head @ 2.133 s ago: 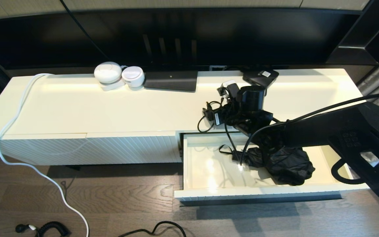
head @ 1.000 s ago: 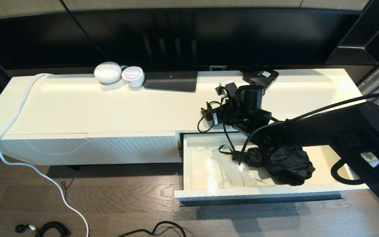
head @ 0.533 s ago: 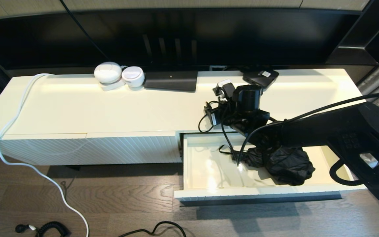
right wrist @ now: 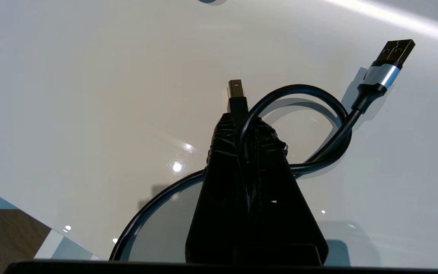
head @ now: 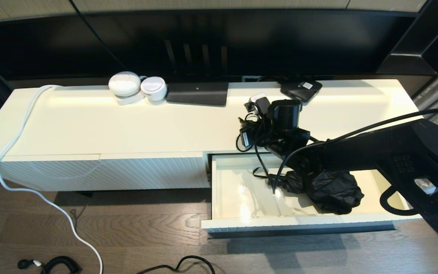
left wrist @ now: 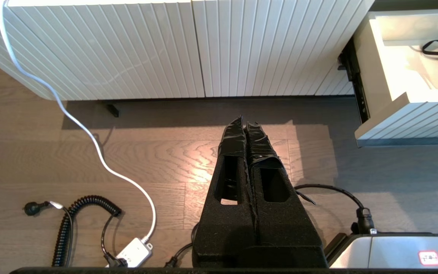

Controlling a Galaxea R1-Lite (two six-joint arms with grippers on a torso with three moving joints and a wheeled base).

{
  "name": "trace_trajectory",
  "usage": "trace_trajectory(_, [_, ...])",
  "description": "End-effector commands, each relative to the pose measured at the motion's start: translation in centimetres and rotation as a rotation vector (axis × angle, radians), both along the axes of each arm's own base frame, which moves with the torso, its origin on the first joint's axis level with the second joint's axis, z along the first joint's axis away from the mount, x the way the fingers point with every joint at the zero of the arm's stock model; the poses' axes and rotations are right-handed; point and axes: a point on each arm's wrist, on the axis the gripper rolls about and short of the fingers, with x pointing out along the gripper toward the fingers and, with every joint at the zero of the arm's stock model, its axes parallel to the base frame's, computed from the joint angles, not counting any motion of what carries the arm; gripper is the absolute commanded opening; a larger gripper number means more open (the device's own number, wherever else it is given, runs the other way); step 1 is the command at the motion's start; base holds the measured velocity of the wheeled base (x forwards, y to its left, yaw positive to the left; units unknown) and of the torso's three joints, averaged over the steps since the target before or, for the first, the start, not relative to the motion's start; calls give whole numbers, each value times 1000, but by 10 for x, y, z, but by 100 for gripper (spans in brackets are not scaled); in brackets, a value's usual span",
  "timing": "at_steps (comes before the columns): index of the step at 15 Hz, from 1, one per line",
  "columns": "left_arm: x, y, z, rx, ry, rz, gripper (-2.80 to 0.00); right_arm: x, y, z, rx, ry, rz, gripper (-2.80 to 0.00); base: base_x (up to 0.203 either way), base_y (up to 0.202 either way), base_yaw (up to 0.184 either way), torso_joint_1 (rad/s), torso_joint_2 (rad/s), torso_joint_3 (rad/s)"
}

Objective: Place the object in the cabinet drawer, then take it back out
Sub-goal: Put the data cable in the drawer

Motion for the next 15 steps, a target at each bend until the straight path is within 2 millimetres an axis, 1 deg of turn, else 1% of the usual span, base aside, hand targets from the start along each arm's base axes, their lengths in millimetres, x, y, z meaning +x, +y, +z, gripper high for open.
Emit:
trace_trajectory(1, [0, 0, 0, 0, 0, 2, -280, -1, 0, 3, 3, -8, -2, -280, 0, 0, 0, 0, 0, 0])
trace_trajectory(2, [0, 0, 0, 0, 0, 2, -280, -1, 0, 3, 3, -8, -2, -280, 0, 0, 0, 0, 0, 0])
trace_trajectory(3, [0, 0, 0, 0, 0, 0, -280, -3, -2, 8, 7, -15, -5, -280, 0, 0, 0, 0, 0, 0])
trace_trajectory(5, [0, 0, 0, 0, 0, 0, -280, -11, -9, 31, 27, -54, -16, -280, 0, 0, 0, 0, 0, 0])
trace_trajectory(7, [0, 0, 0, 0, 1, 0, -280, -19, -16, 48, 33, -76, -24, -280, 0, 0, 0, 0, 0, 0])
trace_trajectory(8, [0, 0, 0, 0, 0, 0, -280, -23, -19, 53, 25, -83, -30, -280, 0, 0, 0, 0, 0, 0])
trace_trajectory(10, [0, 0, 0, 0, 1, 2, -280, -26, -22, 55, 10, -87, -41, -280, 0, 0, 0, 0, 0, 0])
trace_trajectory(12, [0, 0, 0, 0, 1, 0, -280, -43, -33, 75, -14, -112, -65, -280, 0, 0, 0, 0, 0, 0])
trace_trajectory(14, [0, 0, 0, 0, 1, 0, -280, -64, -49, 90, -66, -80, -90, -280, 0, 0, 0, 0, 0, 0])
trace_trajectory(15, [0, 0, 0, 0, 1, 0, -280, -75, -57, 93, -95, -42, -100, -280, 0, 0, 0, 0, 0, 0])
